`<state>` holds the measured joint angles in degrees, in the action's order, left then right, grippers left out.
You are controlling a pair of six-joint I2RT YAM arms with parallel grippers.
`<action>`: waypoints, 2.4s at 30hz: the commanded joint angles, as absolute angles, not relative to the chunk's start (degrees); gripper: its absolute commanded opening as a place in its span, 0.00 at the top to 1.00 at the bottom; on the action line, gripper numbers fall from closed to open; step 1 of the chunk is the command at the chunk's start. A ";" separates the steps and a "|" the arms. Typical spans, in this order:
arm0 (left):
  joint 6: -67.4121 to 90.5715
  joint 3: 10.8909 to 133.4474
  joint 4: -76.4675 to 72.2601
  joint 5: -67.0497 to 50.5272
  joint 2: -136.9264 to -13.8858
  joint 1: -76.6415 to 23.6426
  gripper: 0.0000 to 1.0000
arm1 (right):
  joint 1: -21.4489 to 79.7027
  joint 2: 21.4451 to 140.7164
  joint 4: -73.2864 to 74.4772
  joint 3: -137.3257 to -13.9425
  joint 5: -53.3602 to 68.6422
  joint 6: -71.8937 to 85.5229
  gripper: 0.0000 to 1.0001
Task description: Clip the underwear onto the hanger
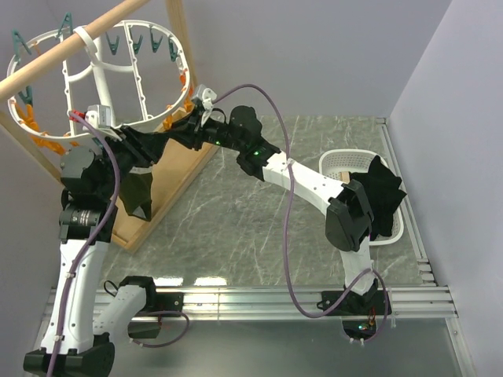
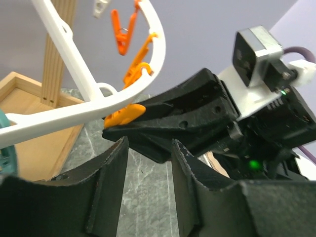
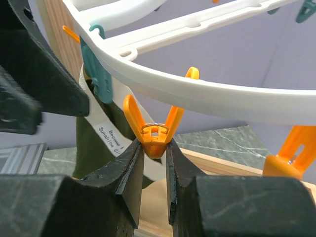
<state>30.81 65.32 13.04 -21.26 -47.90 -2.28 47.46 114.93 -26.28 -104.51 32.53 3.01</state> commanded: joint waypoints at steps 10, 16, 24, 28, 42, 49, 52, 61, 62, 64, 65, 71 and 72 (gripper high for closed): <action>30.06 67.50 9.05 -13.10 -50.53 -4.83 0.62 | 50.98 108.99 -23.55 -102.83 24.79 -4.13 1.00; 31.28 67.59 10.02 -10.02 -51.24 -4.92 0.78 | 51.06 108.20 -23.81 -102.04 26.36 -3.87 1.00; 32.17 66.97 9.67 -10.81 -51.06 -4.92 1.00 | 50.36 107.40 -24.52 -100.63 30.76 -2.64 0.76; 31.82 66.89 9.93 -11.25 -50.71 -4.92 0.96 | 49.66 107.14 -25.40 -100.20 31.46 -2.29 0.82; 32.52 62.14 3.69 -15.82 -48.69 -4.92 0.64 | 49.57 107.23 -24.61 -101.34 30.07 -2.10 1.00; 32.70 64.68 6.05 -12.23 -51.15 -5.10 0.64 | 51.41 107.23 -20.04 -102.66 21.19 -5.09 1.00; 32.26 65.74 7.64 -9.68 -52.29 -5.19 0.69 | 52.64 107.14 -18.55 -102.92 16.37 -6.50 1.00; 32.78 66.18 8.96 -7.65 -53.35 -5.45 0.78 | 55.11 107.67 -16.09 -104.41 9.67 -10.63 1.00; 32.78 66.36 9.23 -7.65 -53.52 -5.45 0.80 | 55.28 107.75 -15.82 -104.68 9.49 -10.72 1.00; 32.87 66.88 10.19 -7.74 -53.96 -5.45 0.86 | 55.46 107.75 -15.64 -104.77 9.67 -10.46 1.00; 32.87 66.97 10.28 -7.82 -54.05 -5.45 0.89 | 55.46 107.84 -15.64 -104.85 9.67 -10.55 1.00; 32.35 66.97 11.51 -9.84 -53.44 -5.45 1.00 | 55.46 107.14 -16.70 -103.80 11.16 -10.20 1.00; 32.26 66.89 11.43 -10.19 -53.09 -5.45 1.00 | 55.37 106.70 -16.96 -103.54 11.51 -9.93 1.00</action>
